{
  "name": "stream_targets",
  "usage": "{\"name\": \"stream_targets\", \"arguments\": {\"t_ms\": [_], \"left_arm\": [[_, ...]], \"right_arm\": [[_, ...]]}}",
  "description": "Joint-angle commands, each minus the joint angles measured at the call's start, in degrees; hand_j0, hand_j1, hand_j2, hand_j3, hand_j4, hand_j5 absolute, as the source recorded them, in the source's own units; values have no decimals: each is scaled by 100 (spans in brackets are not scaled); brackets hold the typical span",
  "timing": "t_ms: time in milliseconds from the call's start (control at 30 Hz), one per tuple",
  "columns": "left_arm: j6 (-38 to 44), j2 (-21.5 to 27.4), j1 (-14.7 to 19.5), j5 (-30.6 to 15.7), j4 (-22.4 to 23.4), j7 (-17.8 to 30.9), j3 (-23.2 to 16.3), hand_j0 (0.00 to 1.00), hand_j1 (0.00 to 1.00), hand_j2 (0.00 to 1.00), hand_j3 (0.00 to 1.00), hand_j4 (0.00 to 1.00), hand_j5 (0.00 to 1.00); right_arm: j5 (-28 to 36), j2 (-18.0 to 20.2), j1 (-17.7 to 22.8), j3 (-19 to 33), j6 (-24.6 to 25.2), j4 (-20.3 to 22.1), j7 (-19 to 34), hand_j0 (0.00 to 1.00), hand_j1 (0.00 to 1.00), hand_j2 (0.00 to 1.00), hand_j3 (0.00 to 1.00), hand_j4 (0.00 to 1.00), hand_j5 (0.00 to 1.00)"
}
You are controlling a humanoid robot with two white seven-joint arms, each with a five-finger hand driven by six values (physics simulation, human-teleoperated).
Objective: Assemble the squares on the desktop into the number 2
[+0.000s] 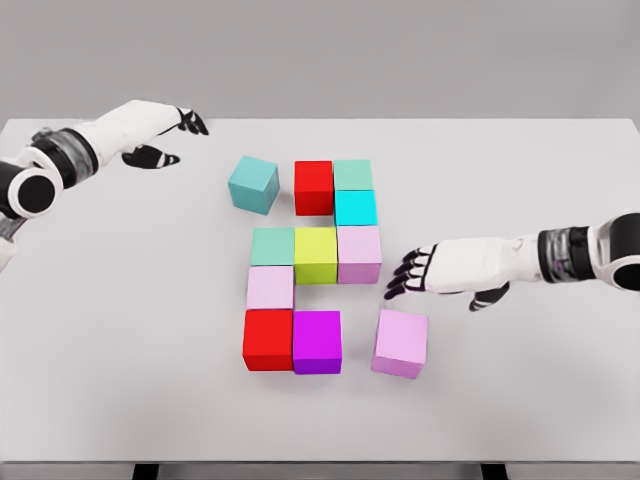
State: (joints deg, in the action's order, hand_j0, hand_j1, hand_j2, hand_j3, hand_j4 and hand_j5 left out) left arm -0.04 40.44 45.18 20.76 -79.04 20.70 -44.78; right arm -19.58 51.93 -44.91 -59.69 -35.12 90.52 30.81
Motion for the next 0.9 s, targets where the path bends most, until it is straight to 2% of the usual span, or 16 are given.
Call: {"name": "stream_targets", "arguments": {"t_ms": [0, 67, 133, 200, 300, 433, 567, 633, 733, 800, 867], "left_arm": [[-75, 17, 0, 367, 91, 189, -92, 56, 56, 56, 56, 56, 56], [-66, -97, 0, 683, 73, 452, -92, 56, 56, 56, 56, 56, 56], [118, -282, -9, 1052, 38, 575, -92, 55, 55, 55, 55, 55, 55], [136, -326, -9, 1114, -23, 778, -101, 57, 57, 57, 57, 57, 57], [136, -370, -26, 1316, -76, 822, -110, 57, 57, 57, 57, 57, 57], [136, -414, -9, 1413, -164, 866, -224, 57, 57, 57, 57, 57, 57], [127, -432, -26, 1395, -208, 857, -224, 57, 57, 57, 57, 57, 57], [127, -423, -26, 1395, -287, 857, -224, 57, 57, 57, 57, 57, 57], [127, -405, -44, 1404, -287, 857, -233, 57, 57, 57, 57, 57, 57], [136, -388, -44, 1422, -226, 848, -233, 57, 57, 57, 57, 57, 57], [136, -396, -35, 1422, -155, 839, -233, 57, 57, 57, 57, 57, 57]], "right_arm": [[24, 2, 0, 18, 12, -131, 4, 100, 100, 100, 100, 100, 100], [33, 2, -9, 18, 12, -341, 4, 100, 100, 100, 100, 100, 100], [68, 37, -26, 18, 12, -368, -40, 100, 100, 100, 100, 100, 100], [85, 72, 9, 89, 12, -447, -66, 100, 100, 100, 100, 100, 100], [173, 19, 79, 335, 12, -1290, -84, 100, 100, 100, 100, 100, 100], [173, 81, 88, 669, 12, -1344, -40, 100, 100, 100, 100, 100, 100], [340, 362, -35, 616, 12, -1300, -40, 81, 81, 81, 81, 81, 81], [446, 538, -184, 450, 12, -1300, -31, 80, 80, 80, 80, 80, 80], [657, 942, -606, -315, 12, -1300, -40, 56, 56, 56, 56, 56, 56], [771, 1144, -843, -798, 12, -1221, -49, 29, 29, 29, 29, 29, 29], [789, 1293, -1274, -1536, 12, -817, -40, 16, 16, 16, 16, 16, 16]]}}
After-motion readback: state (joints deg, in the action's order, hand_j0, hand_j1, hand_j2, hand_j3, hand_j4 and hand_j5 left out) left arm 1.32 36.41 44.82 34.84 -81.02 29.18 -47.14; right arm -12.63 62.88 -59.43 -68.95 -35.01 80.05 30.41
